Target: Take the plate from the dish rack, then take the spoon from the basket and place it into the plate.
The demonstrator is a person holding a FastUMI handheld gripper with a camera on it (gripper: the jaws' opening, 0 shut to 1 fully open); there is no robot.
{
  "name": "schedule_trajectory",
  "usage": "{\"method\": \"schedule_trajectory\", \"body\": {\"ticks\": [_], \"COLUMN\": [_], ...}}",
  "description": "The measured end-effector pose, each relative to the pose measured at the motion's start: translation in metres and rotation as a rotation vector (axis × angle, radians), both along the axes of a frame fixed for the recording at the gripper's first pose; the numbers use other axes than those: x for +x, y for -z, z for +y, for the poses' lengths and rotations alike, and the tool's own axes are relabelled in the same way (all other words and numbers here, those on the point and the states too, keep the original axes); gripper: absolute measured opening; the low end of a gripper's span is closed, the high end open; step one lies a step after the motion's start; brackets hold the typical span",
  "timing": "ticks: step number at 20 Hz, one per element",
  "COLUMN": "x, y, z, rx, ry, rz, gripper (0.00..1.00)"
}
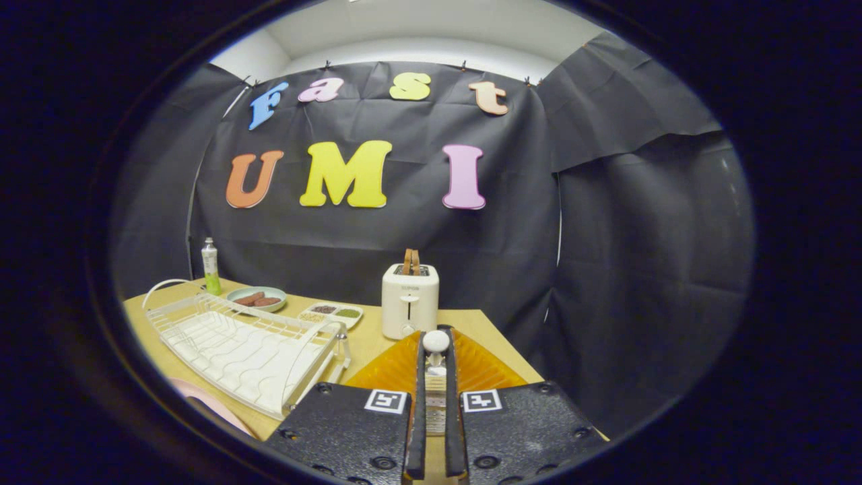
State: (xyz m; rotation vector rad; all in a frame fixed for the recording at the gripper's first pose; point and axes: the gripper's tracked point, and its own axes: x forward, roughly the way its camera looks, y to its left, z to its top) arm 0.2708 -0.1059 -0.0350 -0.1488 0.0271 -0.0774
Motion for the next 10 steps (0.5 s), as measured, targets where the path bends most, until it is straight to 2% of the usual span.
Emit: {"method": "schedule_trajectory", "body": {"ticks": [2, 6, 10], "x": [-0.007, -0.035, -0.082], "y": [-0.013, -0.032, -0.036], "z": [0.002, 0.026, 0.067], "rx": [0.0, 0.016, 0.049], "ry": [0.001, -0.055, -0.161], "rz": [-0.019, -0.042, -0.063], "gripper": [0.17, 0.17, 0.17]}}
